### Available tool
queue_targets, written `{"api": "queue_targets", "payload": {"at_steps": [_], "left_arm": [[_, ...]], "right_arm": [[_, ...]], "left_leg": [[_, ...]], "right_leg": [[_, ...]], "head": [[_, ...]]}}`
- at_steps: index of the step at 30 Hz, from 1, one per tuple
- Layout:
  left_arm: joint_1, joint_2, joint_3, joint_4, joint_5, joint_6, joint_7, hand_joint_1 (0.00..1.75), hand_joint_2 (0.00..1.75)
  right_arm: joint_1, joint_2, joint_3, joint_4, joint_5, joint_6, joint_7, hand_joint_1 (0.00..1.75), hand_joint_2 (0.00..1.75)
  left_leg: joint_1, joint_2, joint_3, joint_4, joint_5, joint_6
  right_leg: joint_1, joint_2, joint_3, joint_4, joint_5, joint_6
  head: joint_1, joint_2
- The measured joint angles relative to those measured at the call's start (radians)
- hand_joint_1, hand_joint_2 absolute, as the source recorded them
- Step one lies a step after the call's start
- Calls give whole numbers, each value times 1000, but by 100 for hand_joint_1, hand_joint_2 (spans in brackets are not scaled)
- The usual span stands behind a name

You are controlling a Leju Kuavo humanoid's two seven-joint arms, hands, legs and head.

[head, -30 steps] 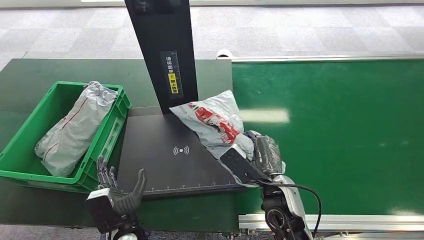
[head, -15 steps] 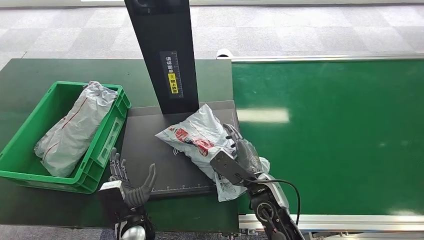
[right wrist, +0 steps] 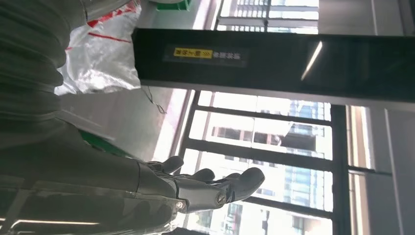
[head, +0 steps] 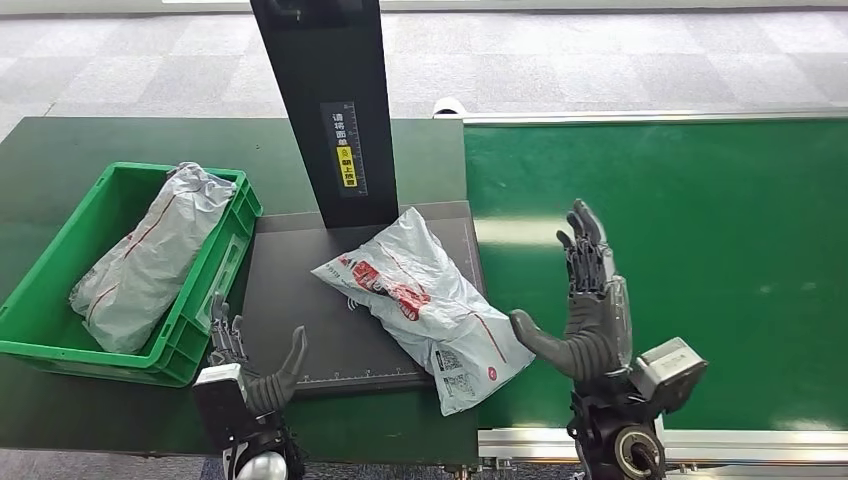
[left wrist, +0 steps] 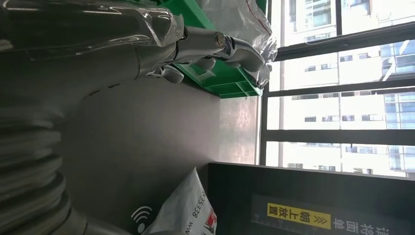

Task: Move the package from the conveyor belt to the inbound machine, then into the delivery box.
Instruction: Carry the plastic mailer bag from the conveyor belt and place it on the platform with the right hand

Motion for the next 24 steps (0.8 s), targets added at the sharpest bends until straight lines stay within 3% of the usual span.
{"api": "queue_targets", "payload": {"at_steps": [4,7,11,15,19,24], "left_arm": [[-2,3,-9,-7,-25,0,0,0,175],[-45,23,-65,18,-134,-14,26,0,175],[-183,48,-196,120,-524,-117,203,0,175],[-366,23,-327,326,-772,-260,289,0,175],[-504,-18,-435,526,-851,-303,335,0,175],[-585,-48,-560,672,-866,-336,390,1,175]], "right_arm": [[42,-4,-54,-87,-10,-51,-26,0,175],[111,4,-159,-192,-98,-122,-67,0,175],[172,66,-370,-302,-190,-68,-52,0,175],[151,153,-511,-325,-113,16,-6,0,175],[113,191,-548,-317,-54,22,4,0,175],[92,194,-546,-285,-36,25,3,0,175]], "left_leg": [[0,-1,2,0,0,0],[0,-6,1,1,0,0],[-1,-5,0,1,0,1],[-2,-3,2,1,1,2],[-2,-2,3,1,2,2],[-2,-2,2,1,2,2]], "right_leg": [[0,-1,0,0,0,0],[0,-5,0,0,-1,1],[-1,-5,2,0,0,1],[-2,-4,3,0,1,1],[-2,-3,4,0,2,1],[-2,-3,3,0,1,1]], "head": [[0,0],[0,0],[0,0],[0,0],[0,0],[0,0]]}}
